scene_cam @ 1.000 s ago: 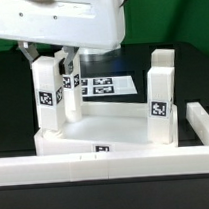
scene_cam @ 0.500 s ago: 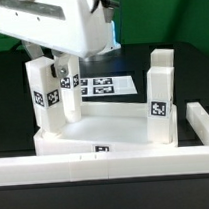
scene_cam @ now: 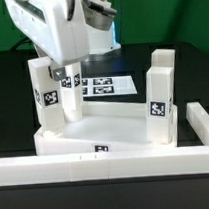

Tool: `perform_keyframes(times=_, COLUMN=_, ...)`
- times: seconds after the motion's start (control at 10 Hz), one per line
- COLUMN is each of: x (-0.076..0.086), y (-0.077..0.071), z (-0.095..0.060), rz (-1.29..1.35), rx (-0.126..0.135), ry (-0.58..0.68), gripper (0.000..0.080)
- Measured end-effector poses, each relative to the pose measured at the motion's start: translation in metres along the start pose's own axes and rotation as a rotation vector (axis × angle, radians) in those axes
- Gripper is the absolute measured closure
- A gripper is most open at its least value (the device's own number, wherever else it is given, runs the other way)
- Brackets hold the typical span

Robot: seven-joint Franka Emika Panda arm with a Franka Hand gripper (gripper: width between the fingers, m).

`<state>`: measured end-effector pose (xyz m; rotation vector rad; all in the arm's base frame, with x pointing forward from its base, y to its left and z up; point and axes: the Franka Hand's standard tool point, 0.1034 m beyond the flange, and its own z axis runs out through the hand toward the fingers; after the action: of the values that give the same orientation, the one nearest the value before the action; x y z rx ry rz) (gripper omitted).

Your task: Assemble desk

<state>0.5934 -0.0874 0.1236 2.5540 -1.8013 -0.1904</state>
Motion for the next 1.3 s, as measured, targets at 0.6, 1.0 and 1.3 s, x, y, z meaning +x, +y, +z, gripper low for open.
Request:
perform_keyframes(times=0.6, x=-0.002, y=-0.013, z=0.004, rz=0.396, rx=0.092, ry=0.009, gripper=0.0511)
perform_keyframes(times=1.0, x=-0.002, y=-0.012, z=0.005, rz=0.338, rx=0.089, ry=0.011, gripper=0.0227)
perform_keyframes(times=1.3, x=-0.003, y=-0.011, z=0.005, rz=0.151, rx=0.072, ry=0.016, gripper=0.0155)
